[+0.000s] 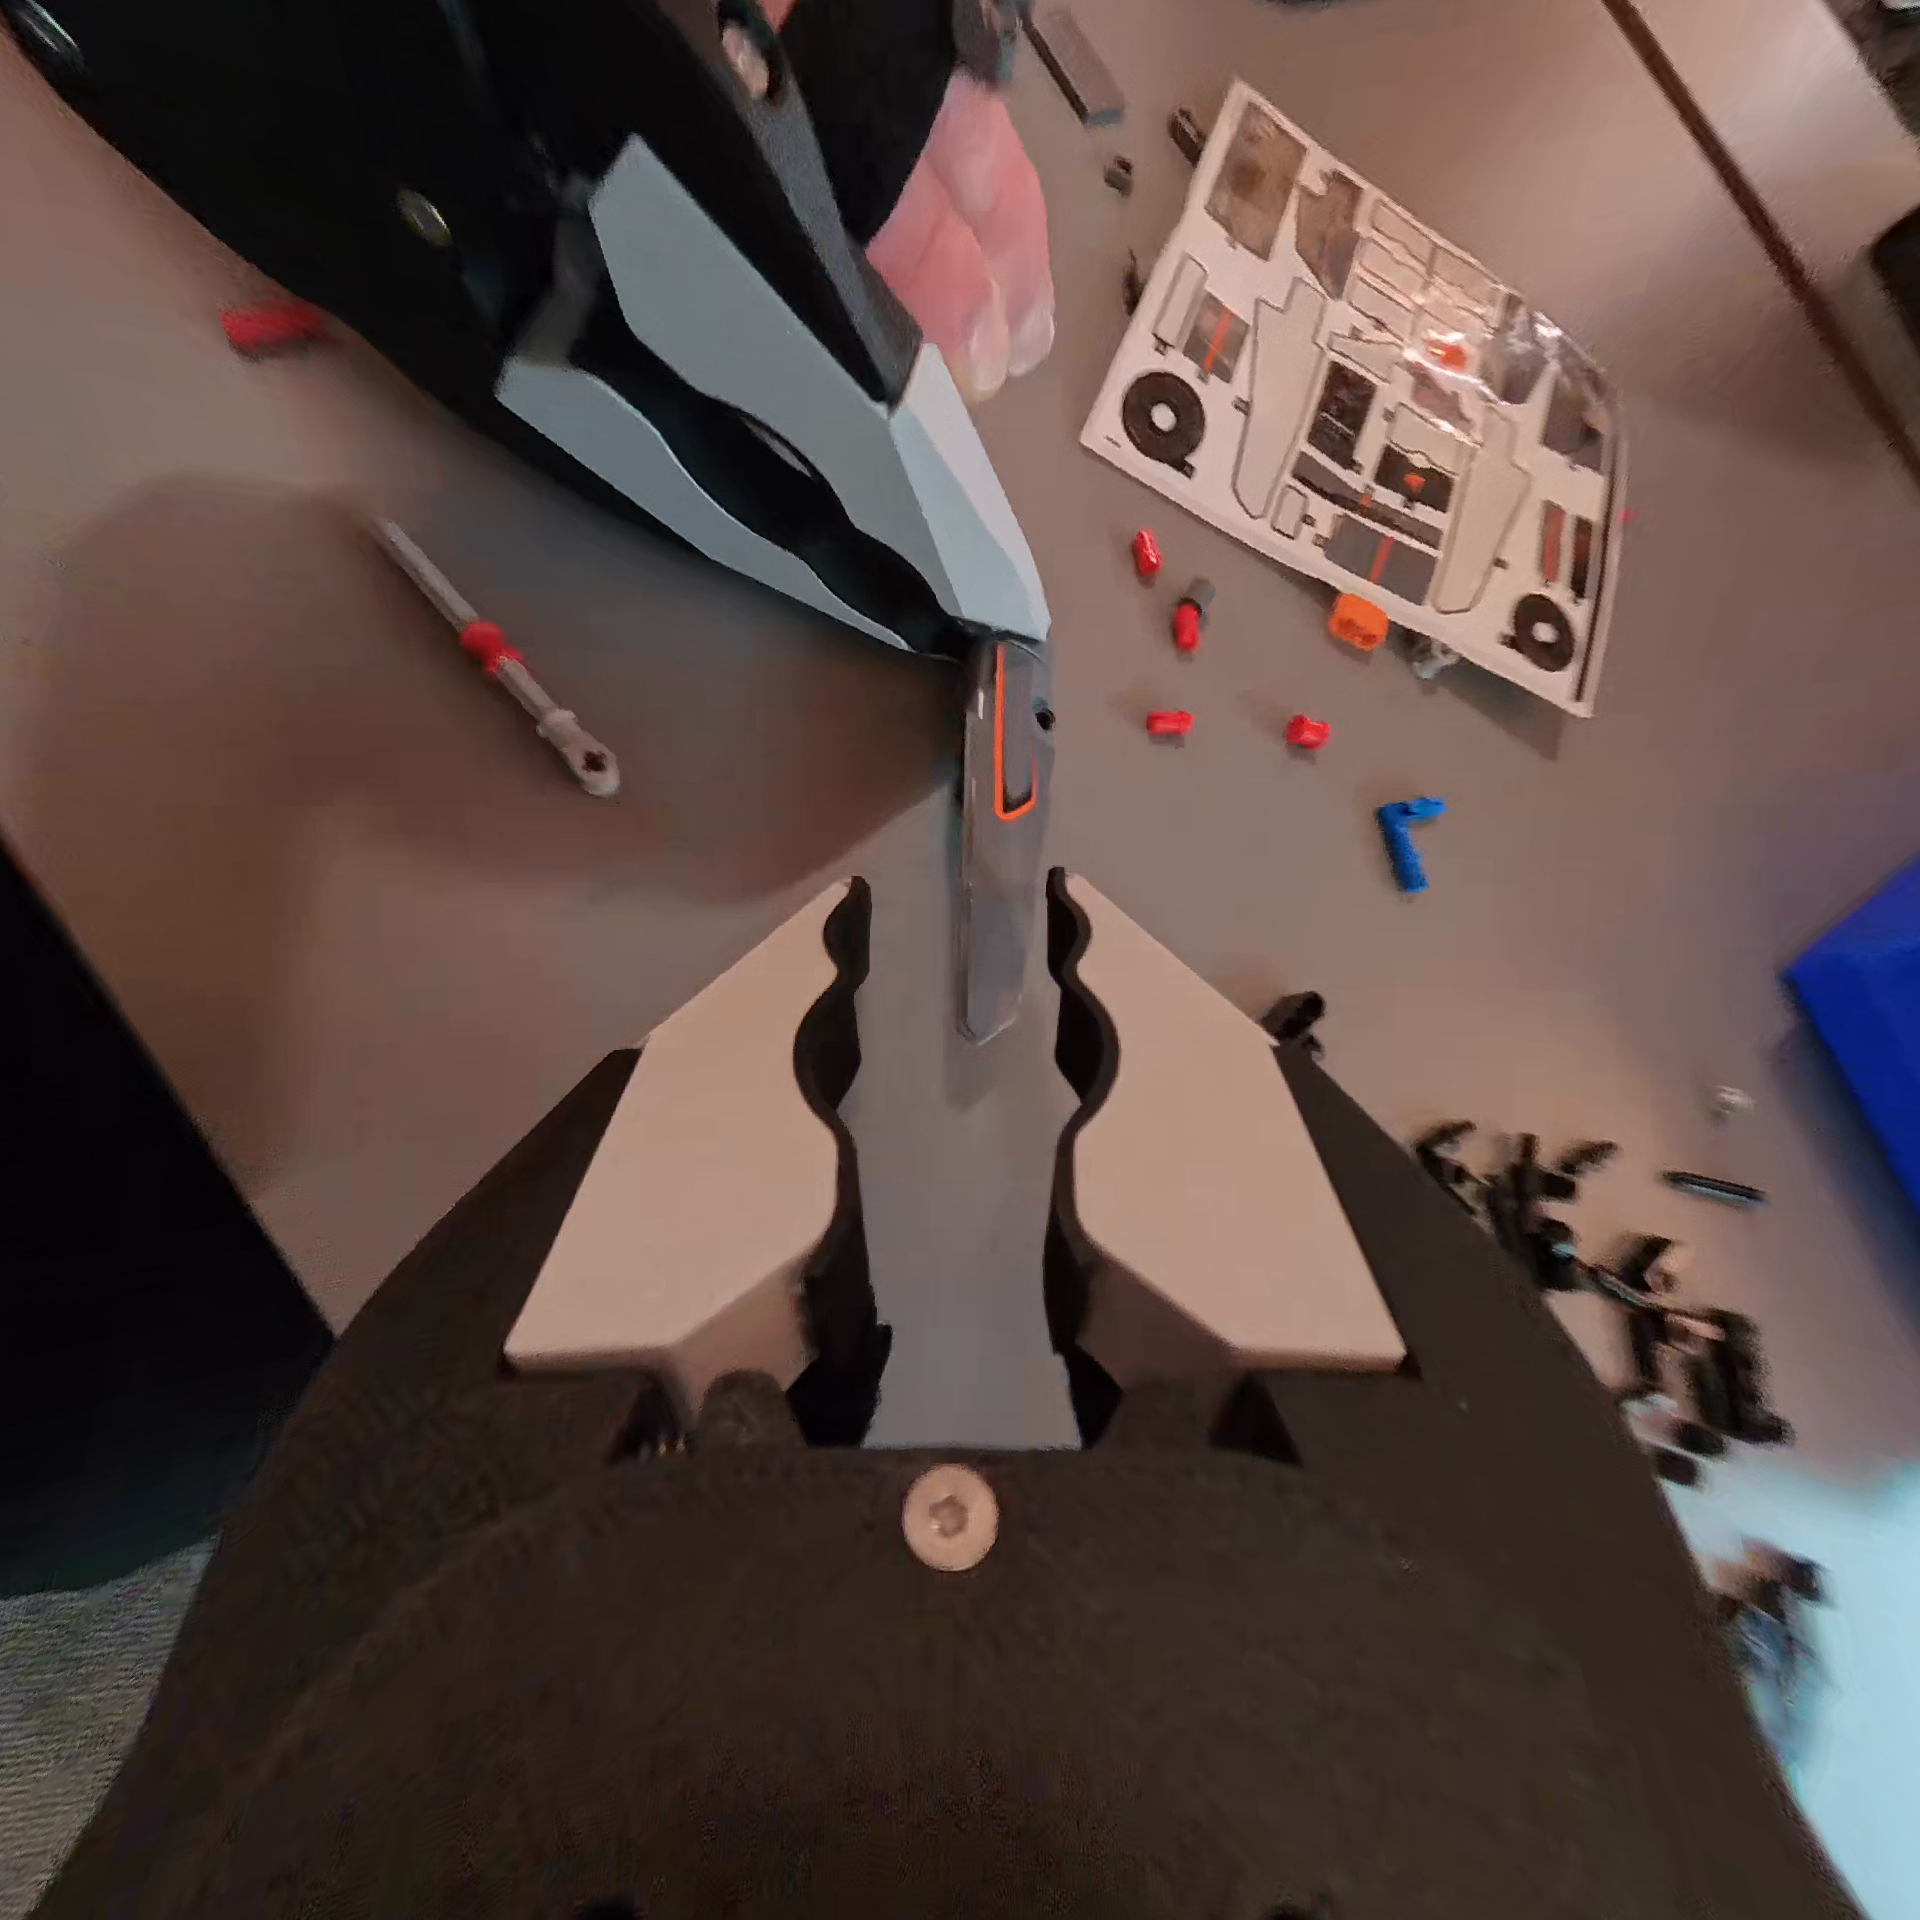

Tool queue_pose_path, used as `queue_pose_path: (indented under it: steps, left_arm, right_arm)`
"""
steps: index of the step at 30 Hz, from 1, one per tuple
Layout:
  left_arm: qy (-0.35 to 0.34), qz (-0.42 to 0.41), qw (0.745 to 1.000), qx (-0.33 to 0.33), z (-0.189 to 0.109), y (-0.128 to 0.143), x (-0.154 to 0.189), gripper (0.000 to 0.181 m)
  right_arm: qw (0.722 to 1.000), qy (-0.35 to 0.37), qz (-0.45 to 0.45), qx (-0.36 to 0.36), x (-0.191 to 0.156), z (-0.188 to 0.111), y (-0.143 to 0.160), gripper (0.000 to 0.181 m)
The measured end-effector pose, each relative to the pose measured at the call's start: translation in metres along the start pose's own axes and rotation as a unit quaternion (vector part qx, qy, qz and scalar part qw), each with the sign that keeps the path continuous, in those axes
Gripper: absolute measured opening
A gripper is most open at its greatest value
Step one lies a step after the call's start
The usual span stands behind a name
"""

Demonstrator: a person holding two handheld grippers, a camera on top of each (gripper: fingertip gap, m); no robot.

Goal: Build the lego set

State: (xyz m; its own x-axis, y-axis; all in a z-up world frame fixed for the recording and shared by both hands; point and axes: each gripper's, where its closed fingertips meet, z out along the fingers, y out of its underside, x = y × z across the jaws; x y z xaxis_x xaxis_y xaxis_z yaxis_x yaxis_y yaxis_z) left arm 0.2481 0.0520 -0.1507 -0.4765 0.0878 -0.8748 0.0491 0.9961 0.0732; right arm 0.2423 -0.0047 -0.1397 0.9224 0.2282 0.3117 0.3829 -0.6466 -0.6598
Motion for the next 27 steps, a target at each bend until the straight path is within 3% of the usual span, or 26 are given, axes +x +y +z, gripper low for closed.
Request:
queue_pose_path:
  steps: [5, 11, 20, 25, 27]
  left_arm:
    - [0.043, -0.034, 0.998, -0.004, 0.000, 0.000, -0.001, 0.007]
    - [0.119, -0.089, 0.989, 0.017, 0.002, -0.002, -0.002, 0.007]
    - [0.128, -0.107, 0.985, 0.050, 0.002, -0.002, -0.002, 0.007]
    - [0.117, -0.128, 0.981, 0.083, 0.002, -0.001, -0.008, 0.007]
    - [0.103, -0.143, 0.980, 0.093, -0.001, 0.001, -0.017, 0.019]
  right_arm:
    - [0.992, 0.084, -0.072, -0.055, 0.010, 0.000, 0.011, 0.035]
    - [0.967, 0.181, -0.164, -0.075, 0.024, 0.003, 0.009, 0.026]
    - [0.957, 0.188, -0.211, -0.072, 0.027, 0.013, 0.011, 0.000]
    - [0.955, 0.197, -0.213, -0.055, 0.029, 0.013, 0.010, 0.000]
    - [0.956, 0.204, -0.205, -0.049, 0.033, 0.009, 0.009, 0.000]
